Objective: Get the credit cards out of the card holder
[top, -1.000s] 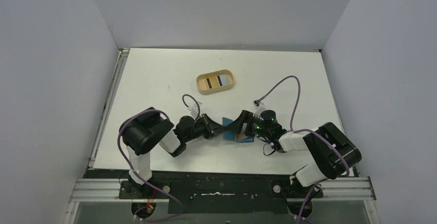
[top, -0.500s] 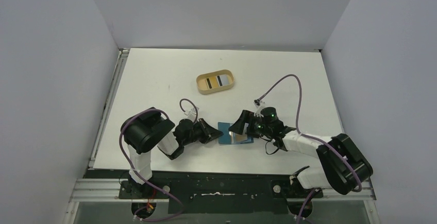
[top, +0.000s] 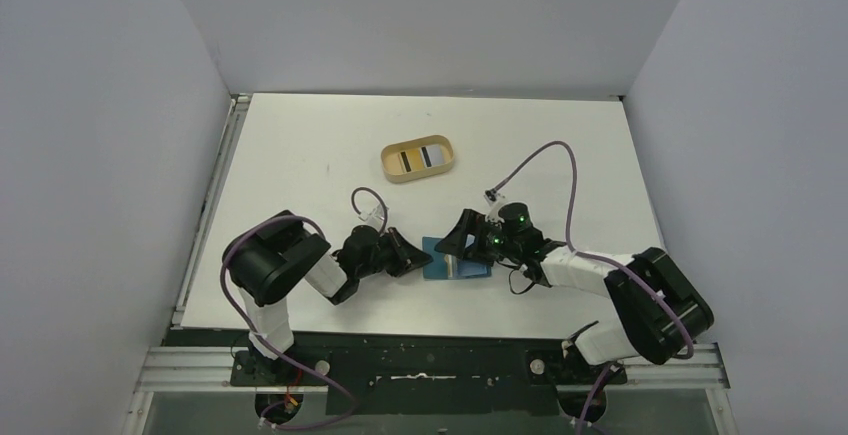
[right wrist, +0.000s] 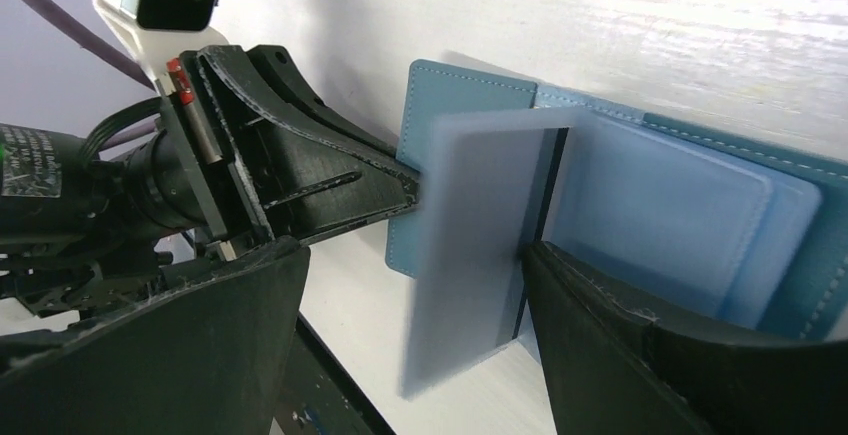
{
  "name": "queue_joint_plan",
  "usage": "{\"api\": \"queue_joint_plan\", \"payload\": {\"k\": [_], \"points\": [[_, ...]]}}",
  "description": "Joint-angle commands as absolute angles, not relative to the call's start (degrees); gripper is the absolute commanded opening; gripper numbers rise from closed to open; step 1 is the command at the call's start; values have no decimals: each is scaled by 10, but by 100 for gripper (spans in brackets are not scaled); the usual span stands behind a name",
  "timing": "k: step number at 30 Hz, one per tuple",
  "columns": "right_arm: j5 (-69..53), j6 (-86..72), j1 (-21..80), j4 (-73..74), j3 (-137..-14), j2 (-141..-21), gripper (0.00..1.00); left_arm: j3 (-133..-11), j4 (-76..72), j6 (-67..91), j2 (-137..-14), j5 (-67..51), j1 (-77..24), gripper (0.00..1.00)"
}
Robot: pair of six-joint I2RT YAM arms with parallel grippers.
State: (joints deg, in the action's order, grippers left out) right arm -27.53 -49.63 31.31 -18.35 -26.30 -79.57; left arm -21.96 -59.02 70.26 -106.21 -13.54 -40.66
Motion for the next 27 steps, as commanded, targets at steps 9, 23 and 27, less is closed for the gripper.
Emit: {"api": "queue_joint_plan", "payload": {"k": [9, 23, 27], "points": [[-291, -572, 337, -405, -271, -927, 80, -244, -456, 659, -1001, -125, -401, 0], [-269, -584, 338, -478, -220, -989, 80, -187, -623, 750, -1058, -160, -368, 60], [-266, -588, 337, -490, -214, -998, 80, -171, -697, 781, -1106, -167, -366, 64]]}}
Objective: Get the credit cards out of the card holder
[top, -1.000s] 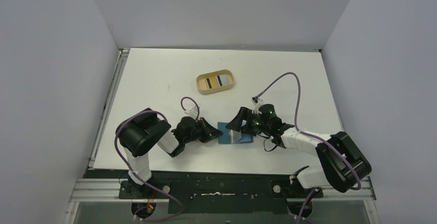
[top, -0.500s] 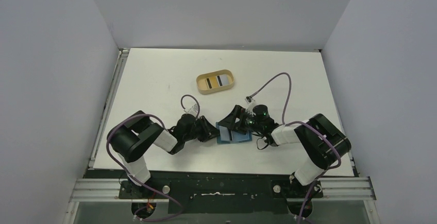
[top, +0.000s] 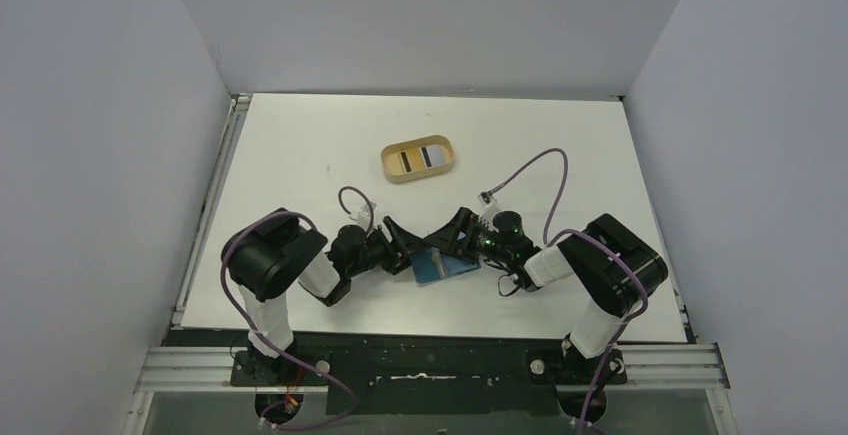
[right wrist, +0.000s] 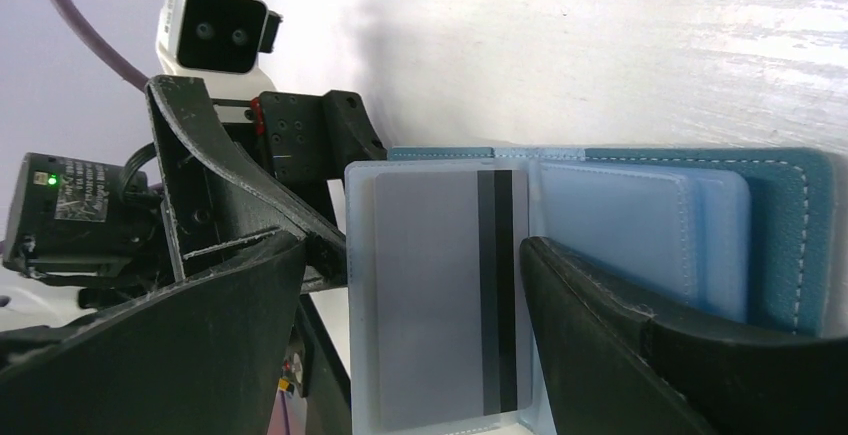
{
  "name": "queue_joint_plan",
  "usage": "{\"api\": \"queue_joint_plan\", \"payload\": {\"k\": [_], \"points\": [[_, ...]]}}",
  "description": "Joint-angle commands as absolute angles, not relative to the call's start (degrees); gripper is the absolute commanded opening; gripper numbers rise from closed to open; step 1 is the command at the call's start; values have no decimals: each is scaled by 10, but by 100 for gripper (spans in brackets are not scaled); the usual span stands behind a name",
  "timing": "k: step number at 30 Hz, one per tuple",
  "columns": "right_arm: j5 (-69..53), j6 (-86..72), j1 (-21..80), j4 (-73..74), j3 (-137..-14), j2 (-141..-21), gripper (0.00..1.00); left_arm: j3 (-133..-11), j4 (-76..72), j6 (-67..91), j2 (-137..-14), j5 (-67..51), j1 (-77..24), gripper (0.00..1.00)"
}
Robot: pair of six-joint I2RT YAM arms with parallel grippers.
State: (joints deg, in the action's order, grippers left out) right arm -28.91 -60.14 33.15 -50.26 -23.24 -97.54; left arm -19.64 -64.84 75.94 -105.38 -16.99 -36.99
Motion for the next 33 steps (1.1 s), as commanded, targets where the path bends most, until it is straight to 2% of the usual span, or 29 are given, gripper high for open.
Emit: {"api": "queue_joint_plan", "payload": {"k": [1, 11, 24, 33], "points": [[-265, -588, 337, -490, -213, -998, 80, -161, -711, 786, -1113, -168, -364, 65], [-259, -586, 337, -494, -209, -1009, 80, -95, -745, 777, -1095, -167, -342, 67], [-208, -587, 336, -454, -196, -983, 80, -80, -651, 757, -1015, -140, -342, 69], [-198, -587, 336, -441, -201, -975, 80, -132, -614, 767, -1048, -104, -390, 45]]}}
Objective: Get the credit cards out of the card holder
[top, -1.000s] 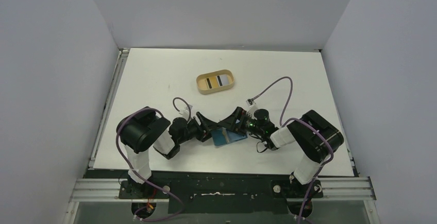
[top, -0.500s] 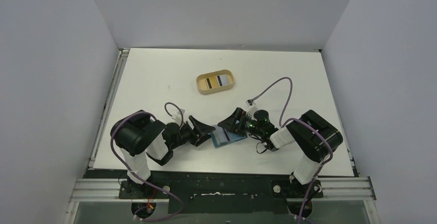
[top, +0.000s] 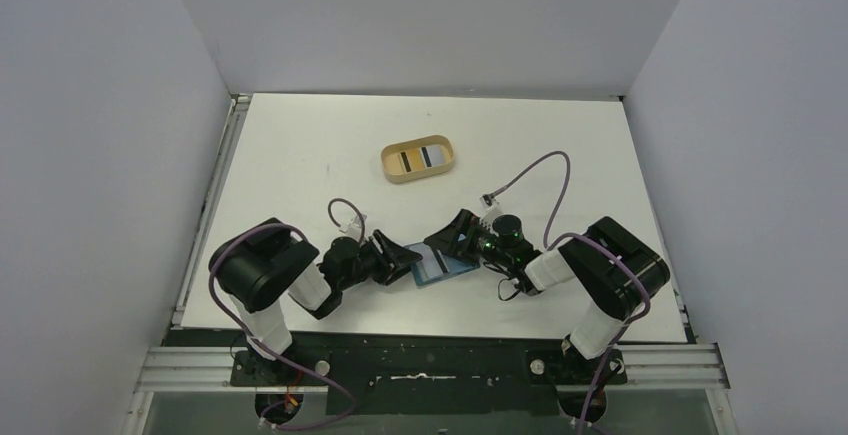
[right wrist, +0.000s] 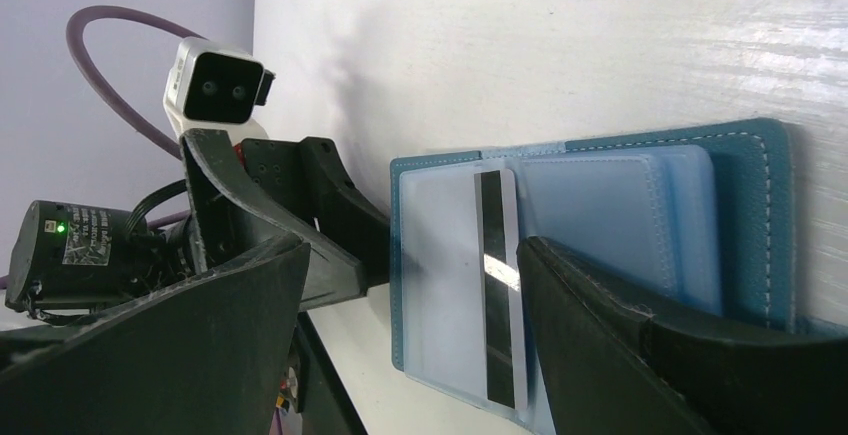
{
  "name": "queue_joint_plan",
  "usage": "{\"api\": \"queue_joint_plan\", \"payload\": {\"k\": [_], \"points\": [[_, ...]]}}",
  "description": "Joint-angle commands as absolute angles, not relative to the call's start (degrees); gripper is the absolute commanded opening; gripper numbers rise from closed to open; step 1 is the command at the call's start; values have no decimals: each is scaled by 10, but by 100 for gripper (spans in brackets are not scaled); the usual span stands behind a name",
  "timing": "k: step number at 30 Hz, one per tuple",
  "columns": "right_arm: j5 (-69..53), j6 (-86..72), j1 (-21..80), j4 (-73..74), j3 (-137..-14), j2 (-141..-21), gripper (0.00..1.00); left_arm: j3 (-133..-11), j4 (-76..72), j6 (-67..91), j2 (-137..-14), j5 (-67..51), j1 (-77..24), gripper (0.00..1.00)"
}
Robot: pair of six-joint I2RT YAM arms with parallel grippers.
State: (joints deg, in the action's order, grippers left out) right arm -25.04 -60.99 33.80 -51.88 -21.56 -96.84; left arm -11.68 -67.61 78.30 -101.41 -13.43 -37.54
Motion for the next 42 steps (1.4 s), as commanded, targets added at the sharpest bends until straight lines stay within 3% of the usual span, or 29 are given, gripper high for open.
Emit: {"api": "queue_joint_plan", "payload": {"k": [1, 8, 17, 23, 27, 42], "points": [[-198, -587, 336, -442, -200, -974, 80, -132, -624, 770, -1056, -103, -391, 40], [-199, -586, 336, -440, -200, -972, 81, -115, -672, 792, -1080, -99, -387, 0], [-197, -575, 342, -375, -210, -964, 80, -123, -671, 759, -1081, -112, -374, 0], [-94, -490, 379, -128, -268, -875, 81, -129, -721, 748, -1114, -123, -374, 0], [-70, -463, 390, -59, -288, -845, 81, -129, -799, 758, -1165, -129, -373, 0], [-273, -567, 388, -407, -232, -951, 82, -153, -800, 727, -1116, -130, -376, 0]]}}
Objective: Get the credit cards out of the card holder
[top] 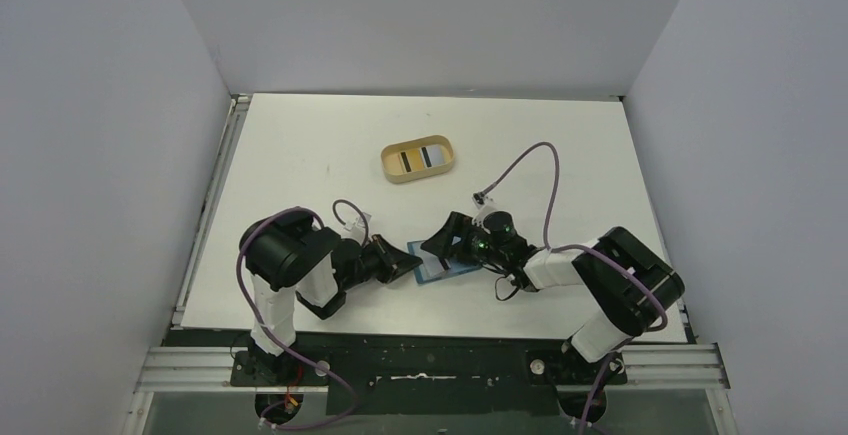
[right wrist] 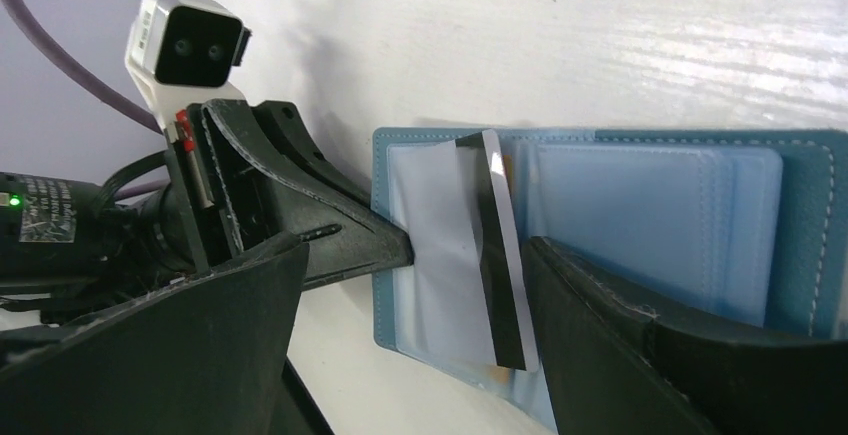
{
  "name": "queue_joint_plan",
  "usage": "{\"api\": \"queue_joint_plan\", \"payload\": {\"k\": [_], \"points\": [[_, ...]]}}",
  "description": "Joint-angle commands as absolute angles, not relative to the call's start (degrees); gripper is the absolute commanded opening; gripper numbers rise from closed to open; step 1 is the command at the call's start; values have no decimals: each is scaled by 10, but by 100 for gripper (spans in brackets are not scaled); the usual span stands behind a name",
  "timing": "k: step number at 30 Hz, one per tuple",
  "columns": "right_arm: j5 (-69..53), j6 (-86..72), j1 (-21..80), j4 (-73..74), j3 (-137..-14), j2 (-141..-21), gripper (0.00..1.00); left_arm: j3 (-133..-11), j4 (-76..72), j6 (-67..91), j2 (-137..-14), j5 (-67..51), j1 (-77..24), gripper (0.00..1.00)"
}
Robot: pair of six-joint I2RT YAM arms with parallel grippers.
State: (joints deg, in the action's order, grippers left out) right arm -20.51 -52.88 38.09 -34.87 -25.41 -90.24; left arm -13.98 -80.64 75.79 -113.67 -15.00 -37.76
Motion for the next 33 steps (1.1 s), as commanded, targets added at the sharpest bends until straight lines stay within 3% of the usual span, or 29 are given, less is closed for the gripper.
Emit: {"api": "queue_joint_plan", "payload": {"k": [1, 11, 19, 25, 33], "points": [[-282, -574, 388, -428, -231, -958, 82, -154, -800, 726, -1114, -128, -375, 0], [-370, -648, 363, -616, -200, -996, 81, -158, -801, 716, -1113, -130, -368, 0], [-464, -755, 368, -816, -227, -1110, 80, -164, -801, 711, -1117, -134, -361, 0], [-461, -730, 371, -728, -233, -1116, 80, -162, -801, 709, -1110, -134, -355, 0], [-396, -579, 369, -410, -258, -1008, 80, -159, -801, 707, -1107, -137, -355, 0]]}}
